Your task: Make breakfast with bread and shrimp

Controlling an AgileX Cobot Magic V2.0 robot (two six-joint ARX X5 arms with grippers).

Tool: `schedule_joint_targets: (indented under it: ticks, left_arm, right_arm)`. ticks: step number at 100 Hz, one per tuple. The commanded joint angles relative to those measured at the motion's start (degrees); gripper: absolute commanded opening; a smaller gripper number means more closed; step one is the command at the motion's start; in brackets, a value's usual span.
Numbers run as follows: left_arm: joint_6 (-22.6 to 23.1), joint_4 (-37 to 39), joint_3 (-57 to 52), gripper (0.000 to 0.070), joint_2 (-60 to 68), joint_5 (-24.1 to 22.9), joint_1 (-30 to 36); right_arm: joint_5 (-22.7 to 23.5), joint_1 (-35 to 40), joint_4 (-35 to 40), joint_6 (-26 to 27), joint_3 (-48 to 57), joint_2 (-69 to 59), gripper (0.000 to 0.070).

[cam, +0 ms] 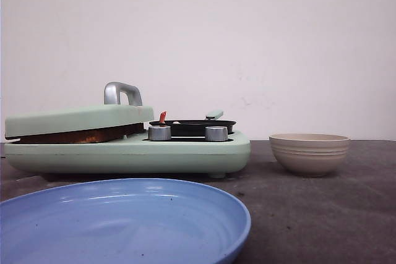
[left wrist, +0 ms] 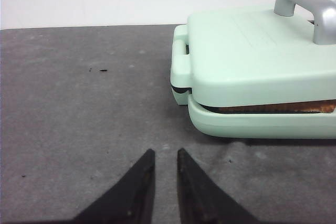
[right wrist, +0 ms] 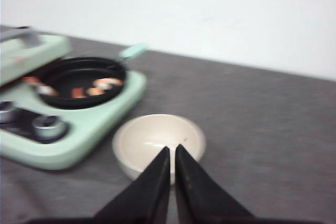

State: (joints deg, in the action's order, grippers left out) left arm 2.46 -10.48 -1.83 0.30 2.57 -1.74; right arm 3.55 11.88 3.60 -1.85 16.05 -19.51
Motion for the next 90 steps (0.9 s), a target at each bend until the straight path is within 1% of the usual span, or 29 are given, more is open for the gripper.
schedule_joint_targets:
  ticks: [1,12,29,31,42,54,72,84,90]
  left_arm:
    - [0.74,-0.2,1.03,0.0,-0.02,0.26,-0.02]
    - [0.74,-0.2,1.03,0.0,-0.02,0.26,-0.02]
    - [0.74,-0.2,1.03,0.0,-0.02,0.26,-0.02]
    - [0.72,-0.2,1.03,0.0,-0.02,0.24,-0.02]
    - [0.74,-0.22,1.03,0.0,-0.02,0.26,-0.04]
    - [0.74,-0.22,1.03,0.0,-0.02,0.24,-0.07]
    - [0.74,-0.22,1.03,0.0,-0.02,0.26,-0.07]
    - [0.76,-0.22,1.03,0.0,-0.02,0.26,-0.07]
    - [0.74,-0.22,1.03,0.0,-0.02,0.26,-0.07]
  right_arm:
    - [-0.61,-0.52,-1.03,-2.25,-2.62,1.75,0.0009]
    - [-0.7,-1.44,-0.92,-2.23,-7.56,7.1,0.0009]
    - [-2.14,-2.4,0.22,-2.16,-15.3,18.29,0.0009]
    - [-2.14,-2.45,2.16,-1.86,-15.43,19.69,0.0009]
    - [-2.36,-2.67,7.34,-1.7,-15.37,19.3,0.0009]
    - [-3.21,-2.71,7.19,-1.55,-15.37,19.3,0.0009]
    - [-3.15,-2.8,7.19,-1.49,-15.37,19.3,0.0009]
    - [-3.17,-2.8,7.19,1.4,-15.37,19.3,0.0009]
    - [-3.63,-2.93,7.17,1.57,-15.37,19.3,0.0009]
